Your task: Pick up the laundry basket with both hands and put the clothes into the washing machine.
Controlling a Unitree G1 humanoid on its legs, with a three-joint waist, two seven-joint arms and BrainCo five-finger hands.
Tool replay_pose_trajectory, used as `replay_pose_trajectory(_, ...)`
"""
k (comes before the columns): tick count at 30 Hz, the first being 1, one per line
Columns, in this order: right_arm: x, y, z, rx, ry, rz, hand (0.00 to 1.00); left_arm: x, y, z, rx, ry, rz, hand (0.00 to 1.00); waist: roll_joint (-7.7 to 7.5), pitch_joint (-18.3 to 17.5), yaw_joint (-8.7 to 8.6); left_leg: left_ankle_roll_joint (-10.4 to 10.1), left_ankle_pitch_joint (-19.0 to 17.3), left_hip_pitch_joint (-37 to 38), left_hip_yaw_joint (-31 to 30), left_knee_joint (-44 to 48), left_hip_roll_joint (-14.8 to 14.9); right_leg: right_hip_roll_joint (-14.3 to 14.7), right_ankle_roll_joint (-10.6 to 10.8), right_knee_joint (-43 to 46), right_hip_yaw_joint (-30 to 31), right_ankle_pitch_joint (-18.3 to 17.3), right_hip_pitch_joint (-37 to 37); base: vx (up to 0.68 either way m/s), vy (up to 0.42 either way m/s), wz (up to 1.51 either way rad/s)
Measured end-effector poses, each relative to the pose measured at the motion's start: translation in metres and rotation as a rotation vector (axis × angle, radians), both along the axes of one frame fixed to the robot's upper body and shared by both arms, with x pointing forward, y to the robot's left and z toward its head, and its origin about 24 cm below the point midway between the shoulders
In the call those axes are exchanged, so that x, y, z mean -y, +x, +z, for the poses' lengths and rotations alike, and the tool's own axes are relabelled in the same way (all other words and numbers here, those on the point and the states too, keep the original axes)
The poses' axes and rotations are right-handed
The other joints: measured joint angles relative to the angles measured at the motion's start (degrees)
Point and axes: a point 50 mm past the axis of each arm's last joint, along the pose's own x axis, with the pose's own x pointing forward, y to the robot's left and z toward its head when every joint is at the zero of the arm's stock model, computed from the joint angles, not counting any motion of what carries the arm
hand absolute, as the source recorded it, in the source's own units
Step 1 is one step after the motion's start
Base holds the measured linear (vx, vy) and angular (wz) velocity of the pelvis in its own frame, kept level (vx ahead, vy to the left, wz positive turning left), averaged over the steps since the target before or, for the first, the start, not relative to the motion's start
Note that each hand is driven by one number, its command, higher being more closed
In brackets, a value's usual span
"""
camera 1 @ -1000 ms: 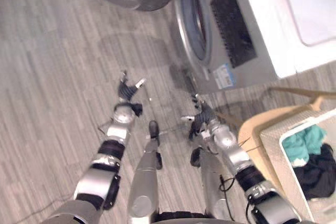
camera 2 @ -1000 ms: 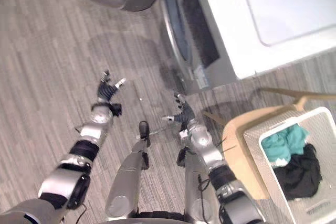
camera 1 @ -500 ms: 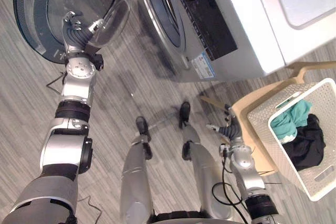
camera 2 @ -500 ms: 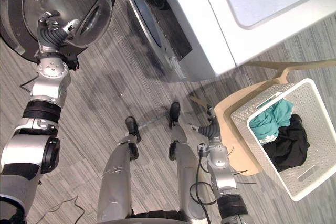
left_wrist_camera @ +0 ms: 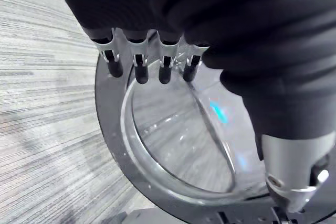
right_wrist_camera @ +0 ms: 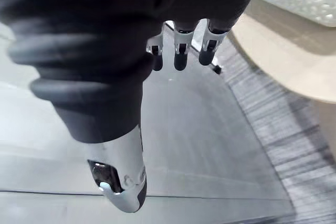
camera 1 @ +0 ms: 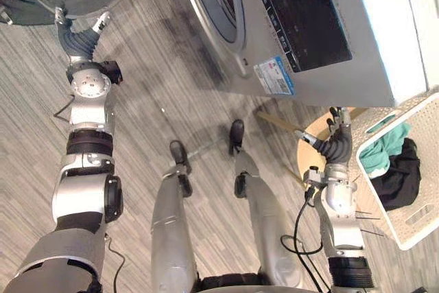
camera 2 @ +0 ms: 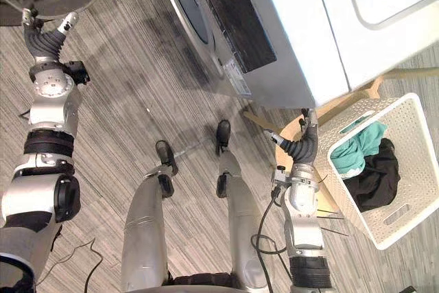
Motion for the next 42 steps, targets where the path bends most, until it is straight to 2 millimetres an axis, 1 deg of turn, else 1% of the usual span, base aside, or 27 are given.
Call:
replay_pose_trajectory(3, 0.001, -0.007, 0.000, -0.002, -0.006, -0.005, 0.00, 0.016, -0.014, -0.044, -0.070, -0.034, -0.041, 0.00, 0.39, 0.0, 0.45, 0.0, -0.9, 4.4, 0.8, 0.0, 0.1, -0.1, 0.0, 2.4, 0.2, -2.0, 3.2, 0.01, -0.006, -0.01)
replay_pose_trajectory(7, 0.004, -0.019, -0.005, -0.026, -0.022, -0.016, 0.00, 0.045, -0.053, -0.129, -0.254, -0.144, -0.091, 0.00, 0.92, -0.4, 0.79, -0.1, -2.4, 13.4, 2.7, -1.4, 0.1, -0.1, 0.4, 4.2, 1.4, -5.2, 9.7, 0.04, -0.003, -0.12)
replay_pose_trajectory(9, 0.010, -0.027, -0.015, -0.084, -0.027, -0.041, 0.00, 0.067, -0.089, -0.185, -0.416, -0.246, -0.111, 0.00, 3.01, -3.3, 1.27, 0.0, -2.6, 17.0, 4.5, -3.6, -0.7, 0.0, 0.7, 3.8, 2.5, -5.6, 11.6, 0.08, 0.008, -0.26)
replay_pose_trajectory(11, 0.012, -0.028, -0.023, -0.132, -0.037, -0.041, 0.00, 0.075, -0.116, -0.215, -0.527, -0.274, -0.115, 0.00, 4.31, -5.3, 1.40, -0.1, -2.6, 19.9, 6.0, -4.8, -0.9, 0.3, 1.1, 3.3, 4.0, -5.5, 13.0, 0.11, 0.022, -0.48)
replay_pose_trajectory(12, 0.014, -0.027, -0.033, -0.178, -0.038, -0.035, 0.00, 0.076, -0.141, -0.243, -0.646, -0.288, -0.110, 0.00, 5.52, -7.2, 1.41, -0.5, -3.5, 22.5, 7.2, -5.1, -0.8, 1.3, 1.2, 2.4, 5.8, -5.4, 14.6, 0.14, 0.032, -0.66)
replay_pose_trajectory(15, 0.017, -0.026, -0.047, -0.262, -0.057, -0.037, 0.00, 0.073, -0.185, -0.283, -0.856, -0.288, -0.108, 0.00, 6.88, -9.6, 0.49, -0.5, -5.3, 26.4, 10.9, -5.4, 0.3, 3.5, 2.1, -0.7, 10.1, -4.0, 17.6, 0.11, 0.048, -0.85)
replay_pose_trajectory(17, 0.018, -0.021, -0.055, -0.305, -0.067, -0.025, 0.00, 0.072, -0.216, -0.305, -0.994, -0.305, -0.108, 0.00, 6.30, -11.0, -0.10, -0.1, -6.6, 29.1, 16.4, -5.3, 1.1, 4.3, 1.7, -5.1, 10.8, -3.0, 19.0, 0.05, 0.050, -1.18)
replay_pose_trajectory(18, 0.018, -0.020, -0.056, -0.311, -0.066, -0.024, 0.00, 0.072, -0.218, -0.306, -1.003, -0.307, -0.110, 0.00, 6.18, -11.0, -0.13, -0.1, -6.5, 29.6, 17.2, -5.5, 1.1, 3.7, 1.5, -5.1, 9.3, -3.4, 19.0, 0.04, 0.069, -1.30)
replay_pose_trajectory(19, 0.017, -0.017, -0.064, -0.342, -0.061, -0.022, 0.00, 0.072, -0.225, -0.311, -1.034, -0.306, -0.112, 0.00, 5.93, -10.9, -0.49, -0.1, -6.4, 32.0, 20.8, -7.0, 1.9, 0.6, -0.9, -3.5, -0.3, -6.6, 19.2, 0.03, 0.030, -1.10)
replay_pose_trajectory(20, 0.016, -0.015, -0.071, -0.373, -0.055, -0.015, 0.00, 0.072, -0.227, -0.313, -1.051, -0.300, -0.123, 0.00, 5.61, -11.1, -0.59, -0.5, -6.7, 34.5, 23.9, -6.8, 2.9, -4.2, -5.0, 4.7, -11.6, -10.0, 18.7, 0.04, 0.033, -1.12)
replay_pose_trajectory(21, 0.014, -0.015, -0.075, -0.391, -0.052, -0.008, 0.00, 0.070, -0.230, -0.314, -1.062, -0.296, -0.124, 0.00, 5.11, -11.5, -0.81, -0.8, -7.1, 35.7, 25.1, -6.4, 2.9, -6.7, -6.8, 9.7, -15.5, -11.9, 18.7, 0.09, -0.002, -0.98)
replay_pose_trajectory(22, 0.009, -0.017, -0.081, -0.417, -0.049, 0.014, 0.00, 0.064, -0.235, -0.316, -1.082, -0.286, -0.111, 0.00, 3.86, -12.6, -1.30, -1.5, -8.9, 37.3, 27.0, -3.6, 2.6, -8.8, -6.9, 14.1, -20.4, -12.5, 19.5, 0.10, -0.005, -1.44)
replay_pose_trajectory(23, -0.004, -0.008, -0.078, -0.404, -0.071, 0.080, 0.00, 0.054, -0.241, -0.318, -1.097, -0.308, -0.057, 0.00, 3.89, -12.9, -1.06, -0.6, -9.8, 38.5, 29.4, -3.1, 4.1, -5.6, -9.2, 11.5, -20.2, -10.0, 19.7, 0.06, -0.020, -1.84)
replay_pose_trajectory(24, -0.011, -0.002, -0.075, -0.391, -0.085, 0.113, 0.00, 0.052, -0.247, -0.321, -1.122, -0.317, -0.035, 0.00, 4.72, -13.7, -0.49, 0.1, -10.0, 39.5, 31.3, -4.8, 5.9, -2.6, -9.3, 6.9, -18.8, -7.8, 20.7, 0.00, -0.110, -2.40)
replay_pose_trajectory(25, -0.021, 0.000, -0.075, -0.391, -0.092, 0.152, 0.00, 0.048, -0.255, -0.325, -1.157, -0.319, -0.021, 0.00, 5.00, -15.3, -0.20, -2.5, -9.2, 42.1, 37.1, -7.0, 6.6, -2.3, -9.1, 4.7, -24.6, -10.9, 22.1, 0.05, -0.145, -2.21)
replay_pose_trajectory(26, -0.022, 0.003, -0.078, -0.402, -0.114, 0.165, 0.00, 0.046, -0.254, -0.324, -1.162, -0.303, -0.023, 0.00, 3.33, -16.8, -0.22, -2.9, -9.0, 43.0, 41.2, -7.2, 5.7, -6.4, -4.2, 7.8, -32.6, -16.4, 23.3, 0.08, -0.169, -2.09)
replay_pose_trajectory(28, -0.022, 0.010, -0.082, -0.430, -0.136, 0.178, 0.00, 0.046, -0.250, -0.324, -1.166, -0.292, -0.034, 0.00, 2.65, -17.3, 0.29, -3.0, -9.0, 44.0, 44.6, -5.8, 6.4, -6.9, -5.3, 7.7, -36.5, -15.8, 23.8, 0.08, -0.151, -1.32)
replay_pose_trajectory(29, -0.020, 0.007, -0.088, -0.461, -0.150, 0.180, 0.00, 0.052, -0.249, -0.326, -1.185, -0.285, -0.068, 0.00, 3.99, -17.3, -0.16, -3.0, -9.0, 44.9, 44.6, -2.7, 8.5, -4.6, -5.7, 6.7, -34.4, -15.6, 24.7, 0.10, -0.158, -1.01)
replay_pose_trajectory(31, -0.021, 0.003, -0.093, -0.484, -0.166, 0.208, 0.00, 0.057, -0.251, -0.329, -1.204, -0.296, -0.076, 0.00, 4.87, -17.1, 0.10, -1.6, -8.2, 45.9, 43.9, 4.6, 12.2, -2.5, -6.4, 6.1, -31.8, -16.1, 26.2, 0.11, -0.113, -0.89)
replay_pose_trajectory(32, -0.026, 0.000, -0.097, -0.499, -0.171, 0.238, 0.00, 0.057, -0.250, -0.330, -1.207, -0.299, -0.078, 0.00, 4.84, -17.1, 0.27, 3.7, -5.0, 44.1, 39.7, 12.4, 14.7, -1.2, -6.8, 5.2, -29.6, -16.4, 27.4, 0.09, -0.099, -0.90)
replay_pose_trajectory(33, -0.031, -0.001, -0.098, -0.506, -0.172, 0.262, 0.00, 0.058, -0.249, -0.329, -1.201, -0.297, -0.079, 0.00, 4.91, -17.0, 0.40, 7.2, -3.4, 39.7, 30.6, 18.9, 15.5, -0.3, -6.9, 3.4, -27.5, -16.3, 29.3, 0.09, -0.118, -0.82)
replay_pose_trajectory(34, -0.034, -0.001, -0.099, -0.508, -0.169, 0.274, 0.00, 0.059, -0.248, -0.329, -1.194, -0.297, -0.082, 0.00, 4.94, -16.9, 0.41, 6.5, -4.9, 37.5, 24.4, 19.9, 13.9, 0.1, -6.8, 2.5, -26.2, -16.1, 30.1, 0.07, -0.077, -0.95)
replay_pose_trajectory(35, -0.035, -0.001, -0.099, -0.509, -0.176, 0.286, 0.00, 0.061, -0.244, -0.327, -1.170, -0.295, -0.091, 0.00, 4.90, -16.9, 1.15, 2.9, -8.0, 33.0, 10.0, 17.7, 7.0, 0.7, -5.7, 0.2, -23.5, -15.7, 32.0, 0.10, -0.062, -1.02)
replay_pose_trajectory(38, -0.037, -0.002, -0.099, -0.510, -0.180, 0.294, 0.00, 0.063, -0.240, -0.325, -1.140, -0.301, -0.102, 0.00, 5.02, -17.0, 2.64, 0.8, -9.7, 30.3, -5.3, 4.2, -2.5, 1.8, -4.2, -4.4, -19.3, -13.6, 35.1, 0.11, -0.001, -0.89)
replay_pose_trajectory(40, -0.034, -0.002, -0.099, -0.510, -0.179, 0.283, 0.00, 0.067, -0.240, -0.325, -1.132, -0.327, -0.103, 0.00, 5.92, -17.1, 3.61, -1.1, -7.3, 30.1, -9.9, -7.2, -5.0, 3.0, -4.6, -5.4, -17.1, -12.5, 35.9, 0.11, 0.072, -0.74)
replay_pose_trajectory(41, -0.031, -0.003, -0.100, -0.519, -0.178, 0.270, 0.00, 0.068, -0.241, -0.326, -1.135, -0.335, -0.103, 0.00, 6.16, -17.3, 3.93, 0.2, -2.7, 30.8, -10.1, -8.9, -5.2, 3.5, -4.2, -5.9, -15.6, -12.3, 36.7, 0.16, 0.110, -0.50)
replay_pose_trajectory(42, -0.031, -0.005, -0.101, -0.518, -0.162, 0.259, 0.00, 0.067, -0.243, -0.327, -1.150, -0.338, -0.100, 0.00, 5.80, -17.5, 3.62, 0.3, -2.4, 32.2, -9.1, -11.4, -5.7, 3.3, -3.4, -7.0, -14.5, -11.7, 37.6, 0.17, 0.114, -0.43)
